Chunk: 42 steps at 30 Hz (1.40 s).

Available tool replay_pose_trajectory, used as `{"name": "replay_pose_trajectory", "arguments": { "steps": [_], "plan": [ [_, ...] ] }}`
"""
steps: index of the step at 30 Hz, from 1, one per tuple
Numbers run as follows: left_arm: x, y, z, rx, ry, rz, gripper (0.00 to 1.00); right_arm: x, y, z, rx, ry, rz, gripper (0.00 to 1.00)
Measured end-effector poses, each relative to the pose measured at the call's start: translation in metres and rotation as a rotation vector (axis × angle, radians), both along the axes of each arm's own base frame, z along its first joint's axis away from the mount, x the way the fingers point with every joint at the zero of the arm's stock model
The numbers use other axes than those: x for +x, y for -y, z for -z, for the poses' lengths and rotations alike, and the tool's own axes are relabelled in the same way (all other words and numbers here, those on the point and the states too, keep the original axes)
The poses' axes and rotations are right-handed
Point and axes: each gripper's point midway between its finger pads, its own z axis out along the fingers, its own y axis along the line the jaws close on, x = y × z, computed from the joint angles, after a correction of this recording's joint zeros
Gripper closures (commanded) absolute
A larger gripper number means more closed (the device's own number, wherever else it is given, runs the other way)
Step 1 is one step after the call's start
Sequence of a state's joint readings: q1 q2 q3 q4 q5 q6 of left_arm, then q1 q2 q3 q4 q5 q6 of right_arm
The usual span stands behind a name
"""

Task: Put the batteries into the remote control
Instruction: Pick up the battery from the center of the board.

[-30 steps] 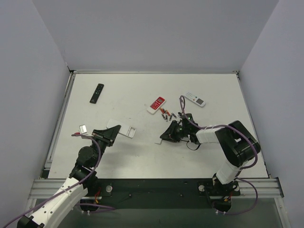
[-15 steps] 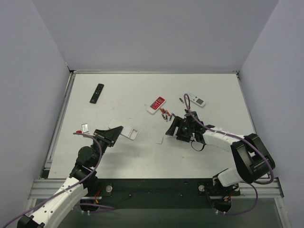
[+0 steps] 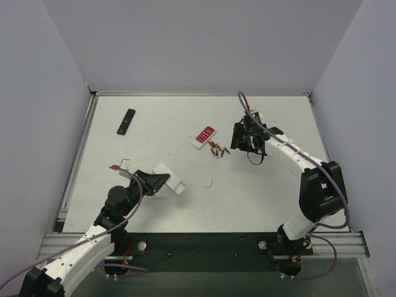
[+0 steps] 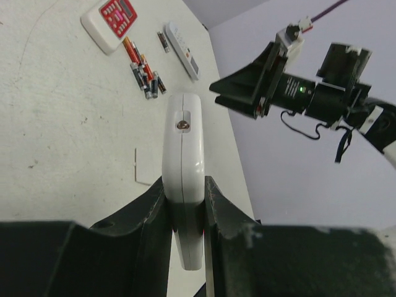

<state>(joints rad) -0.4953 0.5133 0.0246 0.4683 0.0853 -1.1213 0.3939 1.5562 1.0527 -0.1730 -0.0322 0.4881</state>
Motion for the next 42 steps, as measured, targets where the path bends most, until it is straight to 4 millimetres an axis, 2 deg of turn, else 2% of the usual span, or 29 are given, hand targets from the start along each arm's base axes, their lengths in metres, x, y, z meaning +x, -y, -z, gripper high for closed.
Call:
{"name": "replay_pose_trajectory", "arguments": {
  "steps": [4,11,16,27,31,35,42],
  "plan": [
    [-0.005,0.006,0.011,0.041,-0.019,0.05,1.0,0.025,0.008,0.006,-0.054,-0.047,-0.036,0.47],
    [-0.014,0.015,0.025,0.083,-0.047,0.133,1.0,0.048,0.004,0.044,-0.148,-0.173,-0.198,0.53],
    [-0.018,0.018,0.027,0.091,-0.049,0.166,1.0,0.048,0.002,0.062,-0.187,-0.247,-0.296,0.57],
    [-0.021,0.02,0.034,0.112,-0.062,0.187,1.0,0.045,-0.019,0.067,-0.191,-0.279,-0.446,0.58],
    [-0.021,0.021,0.034,0.111,-0.062,0.193,1.0,0.047,-0.025,0.072,-0.194,-0.286,-0.47,0.63],
    [-0.022,0.022,0.033,0.11,-0.059,0.199,1.0,0.049,-0.026,0.08,-0.204,-0.304,-0.478,0.7],
    [-0.023,0.022,0.032,0.108,-0.057,0.201,1.0,0.053,-0.023,0.079,-0.264,-0.306,-0.498,0.72]
  ]
}}
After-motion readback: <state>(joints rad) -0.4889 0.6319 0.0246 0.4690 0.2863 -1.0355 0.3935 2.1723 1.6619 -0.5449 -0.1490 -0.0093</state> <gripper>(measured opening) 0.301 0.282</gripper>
